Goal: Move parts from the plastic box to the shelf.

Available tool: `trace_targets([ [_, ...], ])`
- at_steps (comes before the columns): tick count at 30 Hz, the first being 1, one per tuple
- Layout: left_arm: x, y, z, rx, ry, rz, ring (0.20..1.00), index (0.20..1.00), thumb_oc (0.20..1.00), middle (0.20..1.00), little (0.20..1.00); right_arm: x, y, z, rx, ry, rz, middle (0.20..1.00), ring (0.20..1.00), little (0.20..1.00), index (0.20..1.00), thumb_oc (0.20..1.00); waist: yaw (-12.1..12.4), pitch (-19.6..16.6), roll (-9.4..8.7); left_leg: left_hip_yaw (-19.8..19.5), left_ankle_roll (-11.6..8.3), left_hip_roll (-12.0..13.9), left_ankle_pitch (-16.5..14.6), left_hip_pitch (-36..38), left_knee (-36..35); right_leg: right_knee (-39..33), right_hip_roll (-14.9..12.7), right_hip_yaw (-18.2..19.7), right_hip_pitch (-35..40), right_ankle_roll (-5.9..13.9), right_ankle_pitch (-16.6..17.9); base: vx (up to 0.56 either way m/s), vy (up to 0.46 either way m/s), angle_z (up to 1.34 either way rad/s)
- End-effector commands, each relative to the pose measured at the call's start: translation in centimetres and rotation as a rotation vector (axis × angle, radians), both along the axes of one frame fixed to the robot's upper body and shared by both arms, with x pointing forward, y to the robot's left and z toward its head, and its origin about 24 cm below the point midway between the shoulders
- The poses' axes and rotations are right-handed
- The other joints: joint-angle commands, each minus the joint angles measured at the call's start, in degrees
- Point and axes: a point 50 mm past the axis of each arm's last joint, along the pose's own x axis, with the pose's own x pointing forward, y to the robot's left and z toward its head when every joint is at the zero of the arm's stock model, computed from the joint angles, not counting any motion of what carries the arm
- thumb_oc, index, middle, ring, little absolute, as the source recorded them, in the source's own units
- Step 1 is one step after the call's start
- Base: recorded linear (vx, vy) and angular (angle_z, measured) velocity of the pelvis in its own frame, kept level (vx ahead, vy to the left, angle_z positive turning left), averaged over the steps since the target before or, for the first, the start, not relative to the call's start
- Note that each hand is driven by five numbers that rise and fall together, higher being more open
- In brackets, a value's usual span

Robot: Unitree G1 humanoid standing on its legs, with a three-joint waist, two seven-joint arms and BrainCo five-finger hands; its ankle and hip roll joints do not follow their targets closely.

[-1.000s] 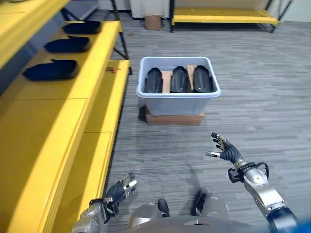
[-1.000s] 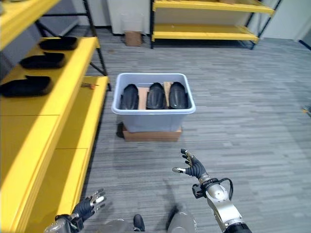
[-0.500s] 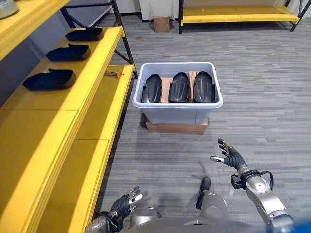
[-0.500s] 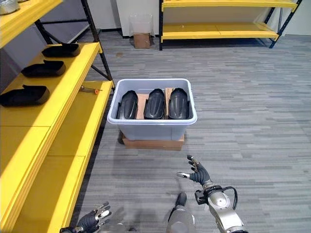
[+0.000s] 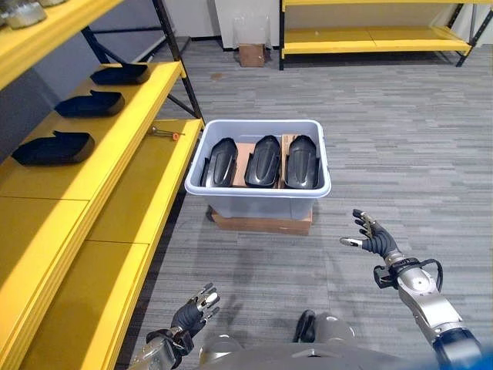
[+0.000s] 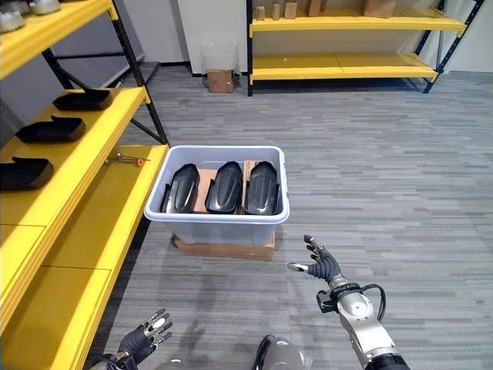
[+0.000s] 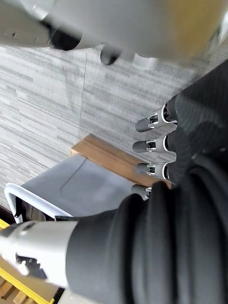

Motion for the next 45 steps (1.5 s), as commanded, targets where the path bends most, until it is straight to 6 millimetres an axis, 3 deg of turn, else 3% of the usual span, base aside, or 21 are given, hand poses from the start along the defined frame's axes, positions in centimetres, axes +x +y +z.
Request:
trace_targets([
  [1,1.5,1.0,1.3,0.042,-0.114,0.027,1.0,1.0,1.0,1.0,1.0,1.0,0.1,2.0,0.007,-0.121,0.02,1.0,1.0,1.0,1.0,1.0,-0.83,1.97,-0.62,5.52,4.46,-4.48,-6.33,0.96,-4.04,-10.28,-0.05,-5.06,6.32,7.46,6.05,0.17,0.06,-0.12],
  [3,2.1,1.3,1.8,0.066,-0.138,0.038,1.0,1.0,1.0,1.0,1.0,0.8,0.3,1.9,0.019,-0.116,0.005,1.0,1.0,1.0,1.0,1.0,-1.74,2.42,0.37,5.84,5.75,-5.65,-7.16,4.02,-19.32,-7.22,-0.92,-4.94,4.57,9.15,6.61,0.17,0.119,0.25],
  [4,2.2,1.4,1.8,0.069,-0.141,0.042,1.0,1.0,1.0,1.0,1.0,0.8,0.3,1.8,0.02,-0.114,0.003,1.0,1.0,1.0,1.0,1.0,-1.79,2.49,0.38,5.86,5.85,-5.81,-7.19,4.36,-20.15,-6.9,-1.07,-4.88,4.41,9.29,6.62,0.17,0.125,0.32],
  [5,2.6,1.7,2.1,0.07,-0.155,0.068,1.0,1.0,1.0,1.0,1.0,0.5,0.4,1.5,0.027,-0.103,-0.006,1.0,1.0,1.0,1.0,1.0,-2.07,2.87,0.98,5.52,5.67,-5.49,-6.07,5.67,-27.74,-5.01,-1.48,-4.1,3.66,10.33,6.39,0.2,0.122,0.23],
  [6,2.7,1.9,2.3,0.065,-0.168,0.089,1.0,1.0,1.0,1.0,1.0,0.2,0.5,1.3,0.036,-0.092,-0.009,1.0,1.0,1.0,1.0,1.0,-1.95,3.17,1.55,4.96,4.3,-4.14,-2.17,5.77,-32.98,-4.72,-1.12,-3.16,4.31,10.8,5.53,0.23,0.135,0.13],
  [11,2.5,2.0,2.6,0.044,-0.19,0.144,1.0,1.0,1.0,1.0,1.0,-0.9,0.4,0.7,0.037,-0.058,0.017,1.0,1.0,1.0,1.0,1.0,-0.57,3.97,2.61,4.92,-0.39,4.01,11.5,2.2,-41.37,-6.76,0.23,-0.64,11.23,10.55,1.31,0.21,0.138,-0.11],
  [14,2.4,2.2,2.6,0.046,-0.191,0.149,1.0,1.0,1.0,1.0,1.0,-1.0,0.6,0.8,0.038,-0.055,0.056,1.0,1.0,1.0,1.0,1.0,-0.09,4.49,3.12,5.04,-0.93,6.19,12.94,1.53,-41.57,-4.73,-0.25,-0.89,12.02,10.22,-0.58,0.21,0.227,-0.52],
  [17,2.6,2.1,2.7,0.05,-0.192,0.151,1.0,1.0,1.0,1.0,1.0,-1.0,1.3,0.7,0.055,-0.05,0.081,1.0,1.0,1.0,1.0,1.0,0.84,5.31,3.06,1.65,-0.41,5.55,11.95,1.29,-40.14,-1.02,-0.56,0.29,11.41,9.83,-2.05,0.22,0.274,-0.56],
  [21,2.8,2.2,2.8,0.046,-0.189,0.145,1.0,1.0,1.0,1.0,1.0,-1.1,1.5,0.7,0.057,-0.05,0.091,1.0,1.0,1.0,1.0,1.0,0.84,5.71,2.74,1.17,0.85,4.25,9.6,0.87,-37.21,1.29,-1.36,0.45,10.93,9.63,-2.99,0.17,0.274,-0.48],
  [25,4.2,2.1,2.8,0.055,-0.177,0.109,1.0,1.0,1.0,1.0,1.0,-1.0,1.7,0.6,0.066,-0.056,0.08,1.0,1.0,1.0,1.0,1.0,0.61,5.85,1.99,-0.61,3.56,-0.29,4.76,-1.38,-30.63,5.56,-2.76,2.14,9.18,9.94,-4.08,0.22,0.368,0.12],
  [26,4.3,2.1,2.8,0.064,-0.179,0.092,1.0,1.0,1.0,1.0,1.0,-0.9,1.8,0.6,0.072,-0.059,0.077,1.0,1.0,1.0,1.0,1.0,0.79,5.72,2.25,-0.47,4.89,-0.75,4.79,-2.09,-30.34,5.41,-2.17,2.33,8.85,9.59,-3.05,0.25,0.412,0.19],
  [27,4.2,2.2,2.8,0.086,-0.182,0.06,1.0,1.0,1.0,1.0,1.0,-0.8,2.0,0.6,0.089,-0.067,0.082,1.0,1.0,1.0,1.0,1.0,1.01,5.58,1.95,-0.79,6.42,-2.92,3.83,-2.03,-30.75,6.81,-2.41,3.32,8.65,10.68,-1.55,0.2,0.35,0.06],
  [29,4.0,2.3,2.8,0.097,-0.176,0.034,1.0,1.0,1.0,1.0,1.0,-0.7,2.2,0.7,0.09,-0.075,0.092,1.0,1.0,1.0,1.0,1.0,1.15,5.42,1.69,-0.73,7.6,-4.3,2.98,-1.79,-30.84,8.33,-2.7,4.14,8.35,11.5,-0.72,0.24,0.374,0.02],
  [30,3.5,2.5,2.7,0.118,-0.167,-0.003,1.0,1.0,1.0,1.0,1.0,-0.5,2.5,0.9,0.106,-0.087,0.09,1.0,1.0,1.0,1.0,1.0,1.52,5.18,1.26,-0.74,9.61,-6.44,1.5,-1.39,-31.07,10.3,-3.29,5.23,7.91,12.75,0.7,0.23,0.393,0.05],
  [33,3.3,2.8,2.7,0.13,-0.151,-0.049,1.0,1.0,1.0,1.0,1.0,0.1,2.9,1.6,0.125,-0.126,0.104,1.0,1.0,1.0,1.0,1.0,1.95,4.74,0.76,-0.66,12.14,-9.3,-0.58,-1.4,-31.07,13.19,-3.78,6.5,7.38,13.91,2.46,0.19,0.382,0.01],
  [34,3.1,2.5,2.4,0.07,-0.124,-0.028,1.0,1.0,1.0,1.0,1.0,0.3,3.2,1.7,0.126,-0.134,0.114,1.0,1.0,1.0,1.0,1.0,2.06,4.71,-0.05,-1.08,13.19,-11.56,-2.69,-0.84,-30.79,16.36,-4.89,7.19,7.66,15.04,2.62,0.17,0.322,0.02],
  [36,3.2,2.5,2.5,0.039,-0.139,0.012,1.0,1.0,1.0,1.0,1.0,0.5,3.2,1.6,0.105,-0.128,0.102,1.0,1.0,1.0,1.0,1.0,2.26,4.49,-0.11,-1.08,14.0,-12.6,-3.14,-0.56,-31.04,18.03,-5.06,7.18,7.84,15.26,3.42,0.14,0.294,-0.07],
  [37,3.5,2.8,2.8,0.022,-0.164,0.079,1.0,1.0,1.0,1.0,1.0,0.7,3.1,1.5,0.095,-0.127,0.081,1.0,1.0,1.0,1.0,1.0,2.8,3.91,-0.28,-1.07,15.34,-14.52,-3.86,-0.01,-31.43,20.68,-5.32,6.56,8.66,15.57,5.55,0.12,0.301,0.07],
  [41,4.4,2.6,3.2,0.053,-0.181,0.013,1.0,1.0,1.0,1.0,1.0,0.7,3.0,1.4,0.103,-0.131,0.07,1.0,1.0,1.0,1.0,1.0,3.74,3.06,-0.48,-0.21,17.38,-16.4,-4.97,1.11,-31.73,27.15,-8.12,3.49,8.85,17.16,11.23,0.11,0.222,-0.06],
  [42,4.6,2.1,3.1,0.059,-0.178,-0.009,1.0,1.0,1.0,1.0,1.0,0.7,3.1,1.4,0.105,-0.13,0.071,1.0,1.0,1.0,1.0,1.0,3.8,3.01,0.25,0.08,17.85,-16.46,-5.11,2.38,-32.55,32.65,-9.96,2.77,5.59,18.02,14.06,0.1,0.19,-0.21],
  [45,4.5,1.7,2.9,0.049,-0.179,0.006,1.0,1.0,1.0,1.0,1.0,0.9,3.5,1.7,0.076,-0.15,0.113,1.0,1.0,1.0,1.0,1.0,2.2,4.56,2.03,1.0,18.23,-15.86,-6.81,4.76,-32.4,41.48,-10.9,3.65,-5.36,17.96,15.24,0.05,0.17,-0.05],
])
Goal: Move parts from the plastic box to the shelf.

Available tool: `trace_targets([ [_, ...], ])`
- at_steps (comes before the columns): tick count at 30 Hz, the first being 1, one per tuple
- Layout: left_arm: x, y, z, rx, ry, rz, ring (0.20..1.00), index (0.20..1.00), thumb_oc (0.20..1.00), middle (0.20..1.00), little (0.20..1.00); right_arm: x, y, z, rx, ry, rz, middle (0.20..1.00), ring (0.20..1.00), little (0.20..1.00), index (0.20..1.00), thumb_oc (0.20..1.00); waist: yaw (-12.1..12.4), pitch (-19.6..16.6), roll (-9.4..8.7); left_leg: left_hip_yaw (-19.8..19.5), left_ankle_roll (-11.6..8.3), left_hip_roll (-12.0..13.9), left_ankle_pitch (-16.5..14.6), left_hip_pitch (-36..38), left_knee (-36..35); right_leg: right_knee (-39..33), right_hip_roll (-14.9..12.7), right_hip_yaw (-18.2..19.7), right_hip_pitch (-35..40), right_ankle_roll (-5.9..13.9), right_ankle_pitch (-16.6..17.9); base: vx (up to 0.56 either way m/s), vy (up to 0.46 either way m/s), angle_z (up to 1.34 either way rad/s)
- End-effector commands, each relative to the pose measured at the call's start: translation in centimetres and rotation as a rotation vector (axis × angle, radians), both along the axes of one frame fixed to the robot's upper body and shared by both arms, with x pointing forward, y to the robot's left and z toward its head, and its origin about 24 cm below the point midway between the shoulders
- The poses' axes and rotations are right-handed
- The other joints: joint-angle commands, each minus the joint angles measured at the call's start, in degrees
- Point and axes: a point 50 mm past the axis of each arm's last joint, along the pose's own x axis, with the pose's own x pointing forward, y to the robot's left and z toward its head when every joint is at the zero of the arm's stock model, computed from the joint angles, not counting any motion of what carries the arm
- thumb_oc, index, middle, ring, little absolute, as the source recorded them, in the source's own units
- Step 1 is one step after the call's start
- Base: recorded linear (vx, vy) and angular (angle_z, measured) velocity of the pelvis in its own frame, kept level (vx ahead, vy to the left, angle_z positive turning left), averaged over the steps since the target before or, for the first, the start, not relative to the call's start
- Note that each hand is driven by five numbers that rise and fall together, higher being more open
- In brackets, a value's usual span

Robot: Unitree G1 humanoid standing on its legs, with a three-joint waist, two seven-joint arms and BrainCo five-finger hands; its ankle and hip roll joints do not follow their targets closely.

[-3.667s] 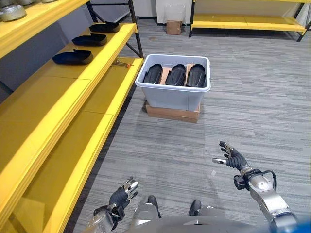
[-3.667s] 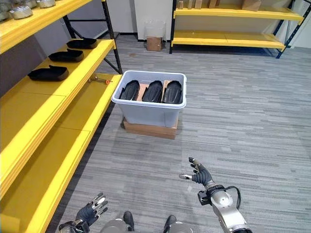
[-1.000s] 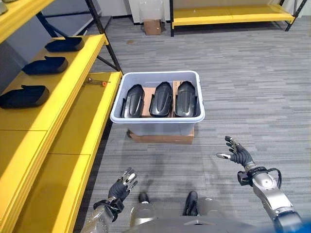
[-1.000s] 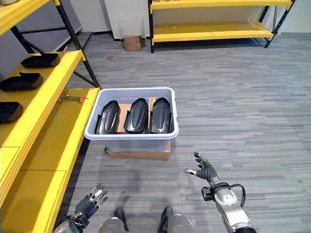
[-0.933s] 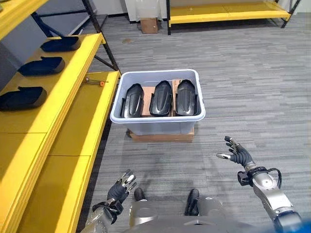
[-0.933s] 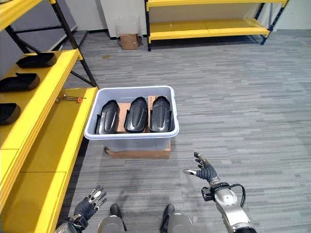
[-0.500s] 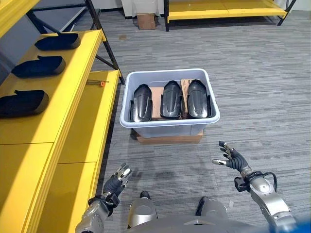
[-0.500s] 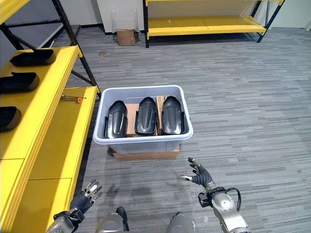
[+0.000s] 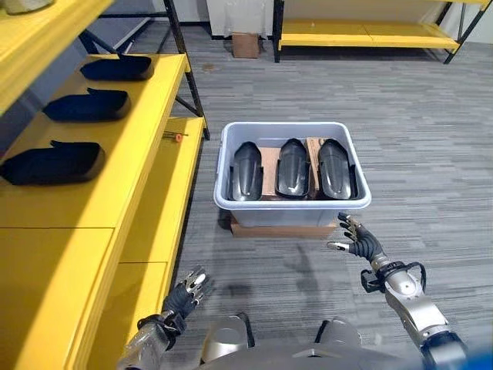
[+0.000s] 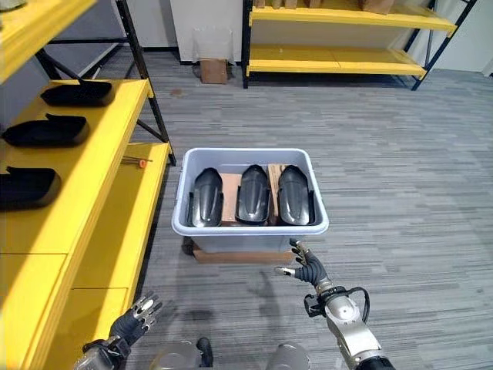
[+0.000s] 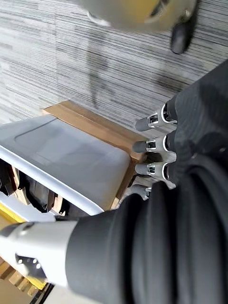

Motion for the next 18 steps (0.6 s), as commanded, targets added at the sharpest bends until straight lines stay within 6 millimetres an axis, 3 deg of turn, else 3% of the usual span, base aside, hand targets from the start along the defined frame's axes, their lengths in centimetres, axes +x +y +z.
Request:
trace_targets([
  [1,0.3,-0.3,1.0,0.008,-0.075,-0.033,1.0,1.0,1.0,1.0,1.0,0.8,0.5,2.0,0.007,-0.125,0.037,1.0,1.0,1.0,1.0,1.0,-0.73,0.87,2.51,-1.77,2.66,-2.2,-0.5,2.77,-5.32,17.56,3.61,-2.76,-3.8,2.26,1.92,0.05,0.018,-0.31],
  [4,0.1,-0.5,1.0,0.008,-0.074,-0.047,1.0,1.0,1.0,1.0,1.0,1.0,0.6,2.3,0.018,-0.136,0.035,1.0,1.0,1.0,1.0,1.0,-1.63,2.22,2.52,-1.33,0.99,-1.22,-2.15,5.75,-5.89,9.72,1.2,-4.64,-8.86,2.75,6.38,0.08,-0.081,-0.21],
  [5,0.2,-0.5,1.0,0.007,-0.075,-0.046,1.0,1.0,1.0,1.0,1.0,1.1,0.6,2.4,0.02,-0.14,0.041,1.0,1.0,1.0,1.0,1.0,-1.88,2.6,2.39,-0.78,0.56,-0.86,-1.79,6.18,-6.14,5.07,1.05,-5.74,-8.9,1.96,7.77,0.14,-0.175,-0.02],
  [6,0.4,-0.6,1.0,0.007,-0.07,-0.052,1.0,1.0,1.0,1.0,1.0,1.2,0.6,2.6,0.02,-0.143,0.045,1.0,1.0,1.0,1.0,1.0,-2.63,3.32,1.83,-1.25,-0.43,-0.73,-2.56,7.45,-6.23,-4.05,1.21,-5.9,-8.23,2.06,9.4,0.15,-0.207,-0.08],
  [8,0.6,-0.8,0.9,0.016,-0.066,-0.074,1.0,1.0,1.0,1.0,1.0,1.1,0.5,2.7,0.026,-0.142,0.041,1.0,1.0,1.0,1.0,1.0,-3.43,3.96,0.96,-3.28,-1.95,-0.45,-4.49,8.89,-5.5,-18.81,1.92,-3.67,-6.84,3.01,10.92,0.28,-0.291,-0.05],
  [9,0.7,-1.0,0.9,0.016,-0.06,-0.081,1.0,1.0,1.0,1.0,1.0,1.1,0.5,2.7,0.026,-0.142,0.038,1.0,1.0,1.0,1.0,1.0,-3.92,4.13,0.16,-4.05,-2.31,-0.59,-3.97,8.44,-4.91,-25.58,2.0,-2.5,-6.29,2.37,12.32,0.26,-0.292,0.23],
  [11,0.5,-1.4,0.8,0.023,-0.055,-0.108,1.0,1.0,1.0,1.0,1.0,0.9,0.3,2.6,0.024,-0.141,0.022,1.0,1.0,1.0,1.0,1.0,-4.4,4.56,0.0,-6.0,-2.9,0.17,-4.68,8.26,-3.13,-32.33,2.61,0.61,-4.69,2.56,12.24,0.22,-0.264,0.41],
  [15,-0.9,-1.2,0.5,0.028,-0.041,-0.141,1.0,1.0,1.0,1.0,1.0,0.3,0.0,2.0,0.019,-0.124,-0.003,1.0,1.0,1.0,1.0,1.0,-4.11,4.53,-1.24,-7.63,-3.48,0.43,-5.99,6.98,0.92,-35.55,3.07,2.24,1.22,3.5,11.79,0.3,-0.268,0.45],
  [18,-1.6,-0.9,0.4,0.018,-0.023,-0.15,1.0,1.0,1.0,1.0,1.0,-0.2,-0.2,1.5,0.004,-0.113,-0.005,1.0,1.0,1.0,1.0,1.0,-3.41,3.86,-2.2,-7.97,-4.13,0.9,-6.52,5.79,3.74,-34.9,2.33,1.13,4.3,3.7,10.33,0.3,-0.227,0.37],
])
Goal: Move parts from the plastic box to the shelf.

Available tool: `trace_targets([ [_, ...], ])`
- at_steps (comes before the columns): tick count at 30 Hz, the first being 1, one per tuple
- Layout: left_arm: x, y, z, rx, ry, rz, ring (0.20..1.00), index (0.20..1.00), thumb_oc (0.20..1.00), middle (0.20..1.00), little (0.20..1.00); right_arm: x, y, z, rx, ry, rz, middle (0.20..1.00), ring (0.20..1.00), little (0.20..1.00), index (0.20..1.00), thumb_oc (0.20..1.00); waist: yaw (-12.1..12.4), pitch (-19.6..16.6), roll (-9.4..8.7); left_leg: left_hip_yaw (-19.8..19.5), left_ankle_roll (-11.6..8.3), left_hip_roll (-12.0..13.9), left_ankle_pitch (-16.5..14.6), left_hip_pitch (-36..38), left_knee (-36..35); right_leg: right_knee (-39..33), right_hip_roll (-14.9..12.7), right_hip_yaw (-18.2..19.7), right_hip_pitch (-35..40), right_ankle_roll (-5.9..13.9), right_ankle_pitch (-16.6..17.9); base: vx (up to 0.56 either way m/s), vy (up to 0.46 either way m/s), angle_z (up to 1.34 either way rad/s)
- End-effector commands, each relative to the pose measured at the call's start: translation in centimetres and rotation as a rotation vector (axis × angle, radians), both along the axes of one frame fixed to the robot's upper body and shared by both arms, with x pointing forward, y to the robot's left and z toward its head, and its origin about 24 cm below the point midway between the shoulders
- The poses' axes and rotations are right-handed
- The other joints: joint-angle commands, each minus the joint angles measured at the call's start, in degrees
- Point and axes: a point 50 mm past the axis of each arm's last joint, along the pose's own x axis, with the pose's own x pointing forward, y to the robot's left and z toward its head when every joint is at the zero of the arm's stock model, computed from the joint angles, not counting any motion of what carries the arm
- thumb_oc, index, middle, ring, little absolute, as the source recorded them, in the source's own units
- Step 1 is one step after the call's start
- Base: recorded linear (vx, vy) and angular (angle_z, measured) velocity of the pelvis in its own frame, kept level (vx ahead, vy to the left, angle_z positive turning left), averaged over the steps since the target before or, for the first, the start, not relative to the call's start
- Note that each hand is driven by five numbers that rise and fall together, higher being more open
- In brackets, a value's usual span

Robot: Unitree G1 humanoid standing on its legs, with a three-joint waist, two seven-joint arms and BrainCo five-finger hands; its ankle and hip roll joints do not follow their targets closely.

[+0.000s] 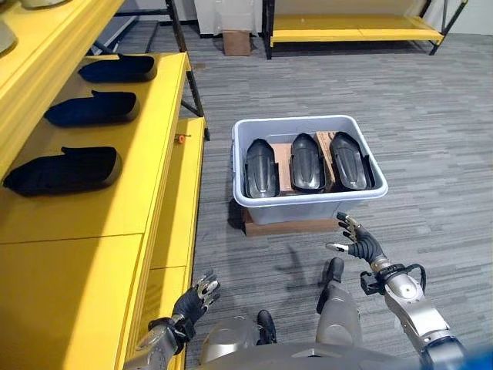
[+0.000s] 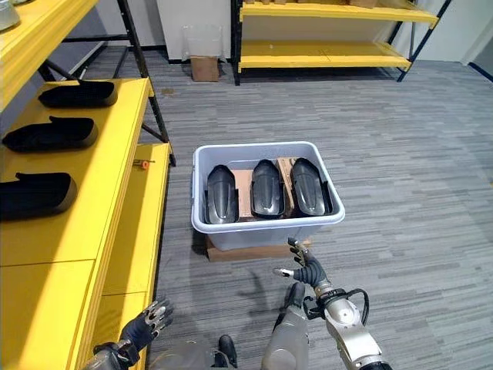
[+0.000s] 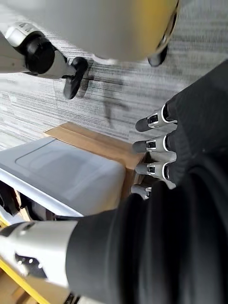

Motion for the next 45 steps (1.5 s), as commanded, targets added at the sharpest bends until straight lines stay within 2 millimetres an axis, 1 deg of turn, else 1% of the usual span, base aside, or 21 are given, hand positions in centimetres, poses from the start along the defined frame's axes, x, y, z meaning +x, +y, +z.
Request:
trace_targets([
  [1,0.6,0.5,1.2,0.021,-0.078,-0.067,1.0,1.0,1.0,1.0,1.0,1.3,-0.5,1.9,-0.009,-0.116,-0.003,1.0,1.0,1.0,1.0,1.0,1.75,-0.17,-1.17,-3.81,-6.43,8.23,-5.16,2.2,5.69,-1.73,-0.3,-2.42,4.34,0.86,3.12,0.27,-0.203,0.08],
  [4,0.2,0.6,1.1,0.004,-0.061,-0.041,1.0,1.0,1.0,1.0,1.0,1.6,-0.6,2.0,-0.008,-0.112,-0.008,1.0,1.0,1.0,1.0,1.0,2.31,-0.86,-1.33,-2.53,-6.67,9.68,-5.35,2.39,6.49,1.79,-0.86,-4.87,4.13,0.47,1.19,0.38,-0.256,-0.08],
  [5,-0.2,0.9,1.2,-0.021,-0.052,-0.002,1.0,1.0,1.0,1.0,1.0,2.0,-0.7,2.3,-0.019,-0.124,-0.002,1.0,1.0,1.0,1.0,1.0,2.47,-1.36,-0.66,-1.22,-7.1,11.76,-5.95,4.03,6.28,6.09,-0.82,-6.46,3.07,0.21,-1.61,0.41,-0.221,-0.02],
  [8,-0.3,0.8,1.1,-0.017,-0.048,0.004,1.0,1.0,1.0,1.0,1.0,2.3,-1.0,2.7,-0.024,-0.14,-0.023,1.0,1.0,1.0,1.0,1.0,2.21,-2.04,-0.37,0.96,-7.83,14.33,-5.77,5.73,5.8,8.84,-1.3,-8.8,2.01,-0.87,-4.49,0.36,-0.269,-0.06],
  [9,-0.4,0.7,1.0,-0.028,-0.051,0.025,1.0,1.0,1.0,1.0,1.0,2.6,-1.3,3.1,-0.03,-0.161,-0.048,1.0,1.0,1.0,1.0,1.0,1.92,-2.38,-0.36,2.77,-8.31,15.85,-5.68,6.5,5.97,10.1,-2.12,-10.25,1.13,-1.33,-4.88,0.2,-0.219,-0.03],
  [12,-0.4,0.4,0.9,-0.056,-0.061,0.042,1.0,1.0,1.0,1.0,1.0,3.0,-2.2,3.8,-0.046,-0.188,-0.085,1.0,1.0,1.0,1.0,1.0,0.92,-3.54,-0.3,8.04,-9.17,18.25,-6.41,8.31,7.74,11.66,-3.87,-13.36,-0.01,-2.55,-5.93,0.23,-0.211,-0.06],
  [13,-0.4,0.5,1.0,-0.05,-0.078,0.035,1.0,1.0,1.0,1.0,1.0,3.1,-2.6,4.2,-0.033,-0.204,-0.092,1.0,1.0,1.0,1.0,1.0,0.31,-4.38,-0.12,10.25,-9.49,19.53,-5.72,7.52,10.34,11.54,-3.23,-14.52,0.5,-4.13,-7.69,0.24,-0.244,0.04],
  [15,-0.5,0.9,1.1,-0.059,-0.077,0.082,1.0,1.0,1.0,1.0,1.0,3.0,-2.9,4.5,-0.03,-0.212,-0.1,1.0,1.0,1.0,1.0,1.0,-0.15,-4.95,0.25,11.98,-9.56,20.14,-5.51,7.37,12.84,12.42,-2.67,-15.35,0.38,-5.32,-9.33,0.17,-0.18,0.21],
  [18,-0.4,1.5,1.2,-0.045,-0.085,0.134,1.0,1.0,1.0,1.0,1.0,3.1,-2.9,4.7,-0.03,-0.212,-0.092,1.0,1.0,1.0,1.0,1.0,-0.2,-5.47,0.59,12.2,-9.92,20.38,-4.51,6.57,15.61,12.68,-1.4,-15.94,0.29,-6.8,-10.9,0.13,-0.138,0.09],
  [20,0.0,1.9,1.4,-0.049,-0.112,0.195,1.0,1.0,1.0,1.0,1.0,3.1,-2.9,4.8,-0.033,-0.214,-0.079,1.0,1.0,1.0,1.0,1.0,-0.03,-6.0,0.79,12.07,-11.16,20.51,-1.56,5.18,19.25,10.82,0.77,-16.91,1.56,-8.34,-12.33,0.12,-0.133,0.01],
  [21,0.1,2.0,1.5,-0.063,-0.124,0.235,1.0,1.0,1.0,1.0,1.0,3.1,-2.9,4.8,-0.039,-0.219,-0.065,1.0,1.0,1.0,1.0,1.0,0.17,-5.93,1.02,10.74,-11.93,20.35,0.31,2.66,21.75,8.87,2.9,-16.43,2.72,-9.17,-12.92,0.08,-0.09,-0.03],
  [24,0.5,2.1,1.6,-0.071,-0.142,0.253,1.0,1.0,1.0,1.0,1.0,3.1,-2.8,5.0,-0.036,-0.224,-0.061,1.0,1.0,1.0,1.0,1.0,0.22,-5.53,1.22,9.86,-12.5,20.35,1.38,-0.23,23.54,6.66,4.85,-15.56,3.8,-9.78,-13.26,0.07,-0.06,-0.13],
  [26,0.8,2.0,1.7,-0.055,-0.155,0.232,1.0,1.0,1.0,1.0,1.0,3.2,-2.7,5.1,-0.025,-0.231,-0.059,1.0,1.0,1.0,1.0,1.0,0.19,-4.99,1.77,9.04,-12.1,18.84,1.21,-1.58,21.31,6.38,5.69,-14.86,3.69,-9.66,-12.99,0.07,0.031,-0.08],
  [28,1.2,1.7,2.0,-0.048,-0.177,0.218,1.0,1.0,1.0,1.0,1.0,3.3,-2.2,5.3,-0.015,-0.244,-0.049,1.0,1.0,1.0,1.0,1.0,0.83,-3.39,3.06,3.86,-9.62,12.15,-2.36,-1.55,10.14,9.7,5.95,-11.96,0.76,-7.02,-10.15,0.09,0.139,-0.08],
  [29,1.3,1.8,2.1,-0.047,-0.186,0.214,1.0,1.0,1.0,1.0,1.0,3.2,-2.0,5.3,-0.013,-0.247,-0.043,1.0,1.0,1.0,1.0,1.0,0.79,-2.71,3.4,2.9,-8.89,10.9,-2.5,-0.6,4.72,11.61,5.82,-10.73,-0.66,-5.66,-9.12,0.1,0.122,-0.04],
  [31,1.5,1.9,2.3,-0.052,-0.193,0.205,1.0,1.0,1.0,1.0,1.0,3.1,-1.7,5.3,-0.011,-0.248,-0.032,1.0,1.0,1.0,1.0,1.0,0.42,-2.53,3.83,4.09,-9.6,12.9,1.35,0.45,-2.47,11.73,6.26,-10.33,-0.4,-5.41,-10.72,0.08,0.084,0.02],
  [33,1.5,1.8,2.3,-0.063,-0.189,0.189,1.0,1.0,1.0,1.0,1.0,2.6,-1.6,5.1,-0.006,-0.246,-0.015,1.0,1.0,1.0,1.0,1.0,0.69,-2.72,4.69,3.47,-13.35,16.46,10.42,-0.21,-10.27,9.67,8.4,-9.53,3.13,-5.59,-13.61,0.14,0.138,0.01],
  [34,1.6,1.5,2.2,-0.065,-0.191,0.177,1.0,1.0,1.0,1.0,1.0,2.5,-1.7,5.1,-0.009,-0.249,-0.015,1.0,1.0,1.0,1.0,1.0,0.89,-2.52,4.86,4.03,-14.8,18.8,13.5,-1.57,-11.17,8.85,9.06,-9.16,5.23,-6.08,-15.24,0.1,0.128,-0.03],
  [36,2.0,1.0,2.3,-0.069,-0.199,0.158,1.0,1.0,1.0,1.0,1.0,2.6,-1.9,5.3,-0.013,-0.256,-0.021,1.0,1.0,1.0,1.0,1.0,0.8,-2.1,5.16,5.53,-15.44,21.18,15.49,-3.65,-10.93,8.5,9.44,-9.16,6.65,-7.08,-16.6,0.02,0.156,-0.15],
  [38,2.8,0.8,2.5,-0.082,-0.219,0.149,1.0,1.0,1.0,1.0,1.0,3.0,-1.8,5.6,-0.021,-0.262,-0.005,1.0,1.0,1.0,1.0,1.0,0.44,-1.62,5.56,9.08,-15.52,22.65,15.38,-3.73,-10.2,10.71,8.54,-11.0,7.28,-7.91,-19.44,0.03,0.242,-0.08],
  [45,3.3,0.6,2.8,-0.076,-0.231,0.128,1.0,1.0,1.0,1.0,1.0,3.1,-1.6,5.5,-0.024,-0.253,0.027,1.0,1.0,1.0,1.0,1.0,0.77,-1.31,5.35,8.2,-15.14,22.63,15.1,-4.63,-8.81,12.97,7.91,-10.97,7.09,-8.41,-20.53,0.03,0.082,-0.06],
])
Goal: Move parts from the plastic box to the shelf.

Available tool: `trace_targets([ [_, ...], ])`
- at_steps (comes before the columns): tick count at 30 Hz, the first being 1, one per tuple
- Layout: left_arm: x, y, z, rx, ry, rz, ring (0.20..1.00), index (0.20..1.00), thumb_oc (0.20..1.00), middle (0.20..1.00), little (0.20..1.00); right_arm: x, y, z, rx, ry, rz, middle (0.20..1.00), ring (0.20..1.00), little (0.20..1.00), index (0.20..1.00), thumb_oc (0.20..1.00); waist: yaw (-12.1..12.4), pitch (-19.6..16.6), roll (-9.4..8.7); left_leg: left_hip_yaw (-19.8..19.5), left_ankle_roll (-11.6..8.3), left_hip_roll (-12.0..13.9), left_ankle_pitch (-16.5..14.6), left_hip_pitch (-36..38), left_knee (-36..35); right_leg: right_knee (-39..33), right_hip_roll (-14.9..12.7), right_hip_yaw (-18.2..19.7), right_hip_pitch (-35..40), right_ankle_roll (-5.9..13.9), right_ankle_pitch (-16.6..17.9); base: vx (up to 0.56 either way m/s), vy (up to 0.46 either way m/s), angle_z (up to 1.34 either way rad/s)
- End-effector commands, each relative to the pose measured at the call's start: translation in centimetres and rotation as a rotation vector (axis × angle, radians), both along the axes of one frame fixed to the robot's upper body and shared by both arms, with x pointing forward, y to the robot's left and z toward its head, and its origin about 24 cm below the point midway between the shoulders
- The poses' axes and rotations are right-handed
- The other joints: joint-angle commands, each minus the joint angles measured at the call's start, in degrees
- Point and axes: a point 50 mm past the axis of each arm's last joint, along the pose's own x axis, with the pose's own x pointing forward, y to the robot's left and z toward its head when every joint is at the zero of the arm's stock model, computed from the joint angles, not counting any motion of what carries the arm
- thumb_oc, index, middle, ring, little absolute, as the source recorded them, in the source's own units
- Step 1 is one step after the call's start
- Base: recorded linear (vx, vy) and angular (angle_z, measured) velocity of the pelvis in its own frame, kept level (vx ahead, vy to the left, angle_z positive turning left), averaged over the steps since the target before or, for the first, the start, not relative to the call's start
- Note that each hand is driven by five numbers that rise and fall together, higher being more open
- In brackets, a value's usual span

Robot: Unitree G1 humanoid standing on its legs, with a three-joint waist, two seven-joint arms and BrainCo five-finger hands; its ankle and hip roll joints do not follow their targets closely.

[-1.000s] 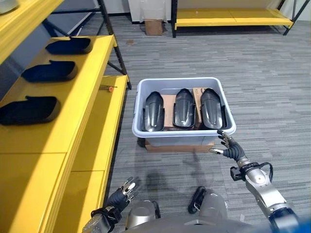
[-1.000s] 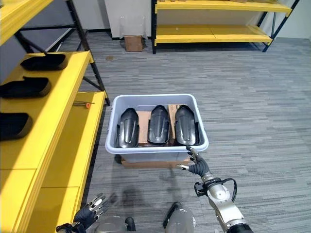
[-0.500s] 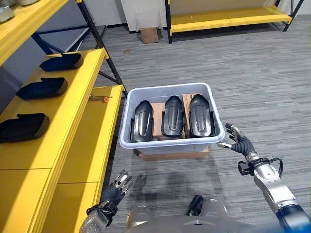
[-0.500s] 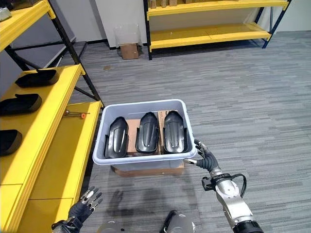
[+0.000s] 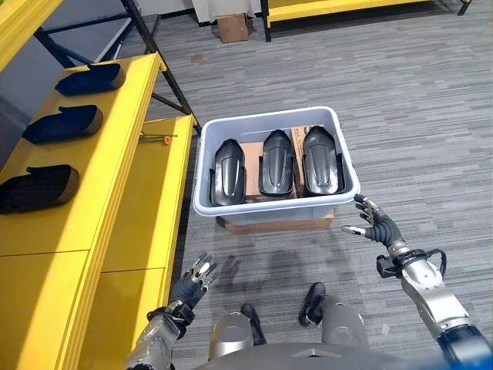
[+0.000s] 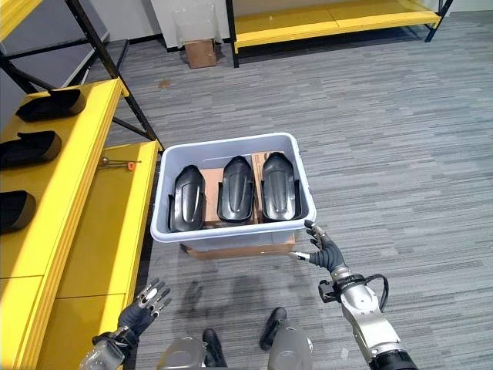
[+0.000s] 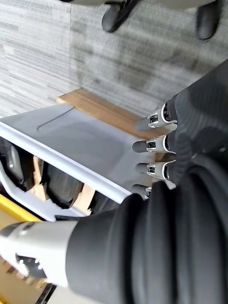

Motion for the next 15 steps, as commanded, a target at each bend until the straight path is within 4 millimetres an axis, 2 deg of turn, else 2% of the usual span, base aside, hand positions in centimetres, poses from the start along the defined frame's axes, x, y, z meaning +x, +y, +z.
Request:
trace_targets([
  [1,-0.4,0.6,0.9,0.035,-0.053,-0.027,1.0,1.0,1.0,1.0,1.0,0.5,1.1,1.7,0.032,-0.109,0.048,1.0,1.0,1.0,1.0,1.0,0.78,-2.32,-0.5,-2.18,-3.8,5.65,12.56,-2.05,-10.02,3.1,-3.15,2.84,4.56,7.16,-3.79,0.42,0.586,-0.05],
  [2,0.2,0.8,1.3,0.083,-0.051,-0.095,1.0,1.0,1.0,1.0,1.0,-0.3,2.0,0.2,0.054,-0.03,0.11,1.0,1.0,1.0,1.0,1.0,0.87,-2.89,-1.24,-6.74,-1.33,0.61,9.22,-0.93,-7.44,3.23,-2.8,7.13,6.17,8.33,-3.12,0.44,0.618,0.01],
  [3,0.3,0.8,1.3,0.088,-0.052,-0.098,1.0,1.0,1.0,1.0,1.0,-0.3,2.1,0.2,0.054,-0.028,0.113,1.0,1.0,1.0,1.0,1.0,0.86,-2.92,-1.27,-6.89,-1.19,0.38,9.1,-0.89,-7.36,3.12,-2.73,7.44,6.24,8.45,-3.01,0.47,0.669,-0.1],
  [5,0.3,1.0,1.4,0.093,-0.053,-0.099,1.0,1.0,1.0,1.0,1.0,-0.4,2.4,0.0,0.055,-0.025,0.127,1.0,1.0,1.0,1.0,1.0,1.08,-3.07,-1.14,-7.06,0.01,-0.01,9.11,-1.59,-6.72,1.98,-1.79,8.37,6.3,8.13,-1.71,0.06,0.182,-0.33],
  [9,0.5,1.3,1.5,0.107,-0.055,-0.105,1.0,1.0,1.0,1.0,1.0,0.0,3.4,0.2,0.048,-0.057,0.166,1.0,1.0,1.0,1.0,1.0,1.84,-3.27,-1.64,-8.49,1.86,-2.09,8.13,-2.16,-6.46,3.32,-1.59,10.34,6.25,9.11,-0.78,0.06,0.218,-0.11],
  [13,0.4,1.6,1.4,0.12,-0.042,-0.139,1.0,1.0,1.0,1.0,1.0,0.5,4.0,0.6,0.042,-0.091,0.176,1.0,1.0,1.0,1.0,1.0,3.01,-3.6,-2.4,-9.82,4.53,-5.28,7.0,-2.22,-7.39,9.24,-1.67,11.91,5.54,10.36,0.46,0.07,0.237,-0.03],
  [14,0.4,1.6,1.3,0.13,-0.033,-0.159,1.0,1.0,1.0,1.0,1.0,0.6,4.1,0.8,0.041,-0.094,0.173,1.0,1.0,1.0,1.0,1.0,3.21,-3.9,-2.61,-9.62,5.4,-6.23,6.66,-2.01,-7.89,11.94,-1.66,11.97,5.3,10.73,0.64,0.07,0.302,-0.05],
  [15,0.3,1.4,1.2,0.127,-0.027,-0.166,1.0,1.0,1.0,1.0,1.0,0.7,4.2,0.9,0.037,-0.096,0.174,1.0,1.0,1.0,1.0,1.0,3.43,-3.99,-2.47,-9.4,6.45,-7.15,6.27,-1.37,-8.81,18.47,-2.66,11.77,3.32,11.49,2.57,0.07,0.316,-0.12],
])
